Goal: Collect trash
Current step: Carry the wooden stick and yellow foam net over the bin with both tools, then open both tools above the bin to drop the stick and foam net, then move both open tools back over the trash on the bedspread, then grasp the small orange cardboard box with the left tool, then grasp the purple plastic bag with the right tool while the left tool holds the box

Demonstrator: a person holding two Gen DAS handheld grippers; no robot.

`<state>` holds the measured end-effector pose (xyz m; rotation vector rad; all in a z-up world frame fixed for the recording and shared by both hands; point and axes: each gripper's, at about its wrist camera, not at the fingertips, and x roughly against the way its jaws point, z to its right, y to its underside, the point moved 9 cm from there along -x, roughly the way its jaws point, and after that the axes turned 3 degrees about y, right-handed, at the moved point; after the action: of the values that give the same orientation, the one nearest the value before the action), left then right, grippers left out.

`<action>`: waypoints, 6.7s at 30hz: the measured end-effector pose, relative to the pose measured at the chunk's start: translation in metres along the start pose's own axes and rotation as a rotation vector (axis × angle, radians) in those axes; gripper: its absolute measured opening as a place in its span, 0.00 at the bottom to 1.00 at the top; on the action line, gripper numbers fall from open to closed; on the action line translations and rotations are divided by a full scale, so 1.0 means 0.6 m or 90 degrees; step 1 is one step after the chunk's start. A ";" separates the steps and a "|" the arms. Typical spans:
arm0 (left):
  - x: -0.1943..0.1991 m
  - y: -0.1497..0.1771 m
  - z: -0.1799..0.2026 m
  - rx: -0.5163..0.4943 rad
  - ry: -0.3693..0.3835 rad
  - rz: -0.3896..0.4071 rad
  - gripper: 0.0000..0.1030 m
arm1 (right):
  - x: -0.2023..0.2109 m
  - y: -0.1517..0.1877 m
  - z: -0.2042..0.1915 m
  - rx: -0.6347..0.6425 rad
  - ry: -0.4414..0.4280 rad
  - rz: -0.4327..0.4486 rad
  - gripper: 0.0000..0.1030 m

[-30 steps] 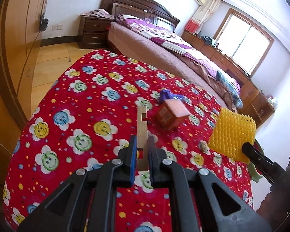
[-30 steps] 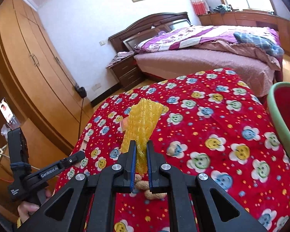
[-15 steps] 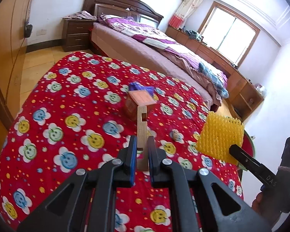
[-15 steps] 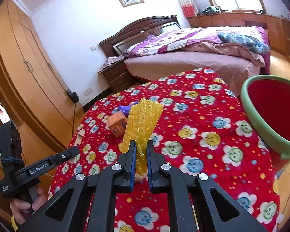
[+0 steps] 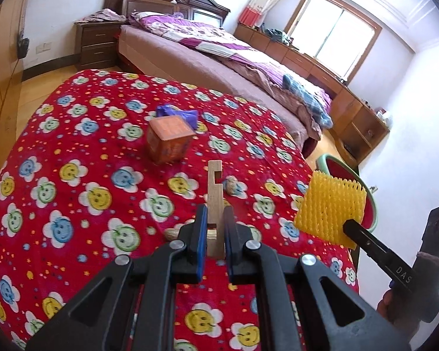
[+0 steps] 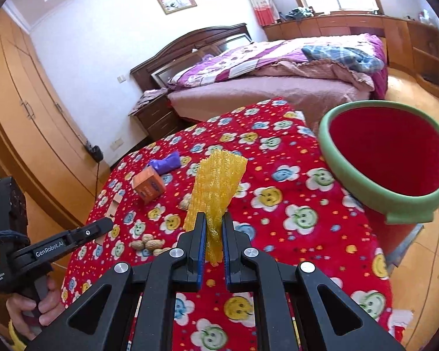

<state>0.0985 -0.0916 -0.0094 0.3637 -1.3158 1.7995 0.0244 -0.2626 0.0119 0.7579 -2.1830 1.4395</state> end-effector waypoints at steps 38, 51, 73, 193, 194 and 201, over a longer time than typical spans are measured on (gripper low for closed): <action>-0.210 -0.006 0.359 -0.196 0.161 -0.114 0.09 | 0.071 -0.076 0.324 -0.149 0.163 0.069 0.10; -0.273 0.022 0.442 -0.255 0.192 -0.143 0.09 | 0.065 -0.069 0.384 -0.175 0.188 0.071 0.10; -0.246 -0.003 0.357 -0.213 0.100 -0.099 0.57 | 0.048 -0.065 0.371 -0.173 0.198 0.060 0.48; -0.047 -0.172 -0.368 0.118 -0.265 0.089 0.59 | -0.389 -0.088 -0.223 0.125 -0.026 -0.162 0.70; -0.048 -0.172 -0.369 0.119 -0.263 0.090 0.59 | -0.400 -0.089 -0.227 0.130 -0.022 -0.164 0.70; -0.062 -0.168 -0.373 0.125 -0.251 0.085 0.59 | -0.458 -0.092 -0.237 0.167 0.020 -0.171 0.75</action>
<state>0.2522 0.0969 -0.0603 0.7869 -1.4584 2.0469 0.2766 -0.0907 -0.0628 1.0654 -1.8052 1.5973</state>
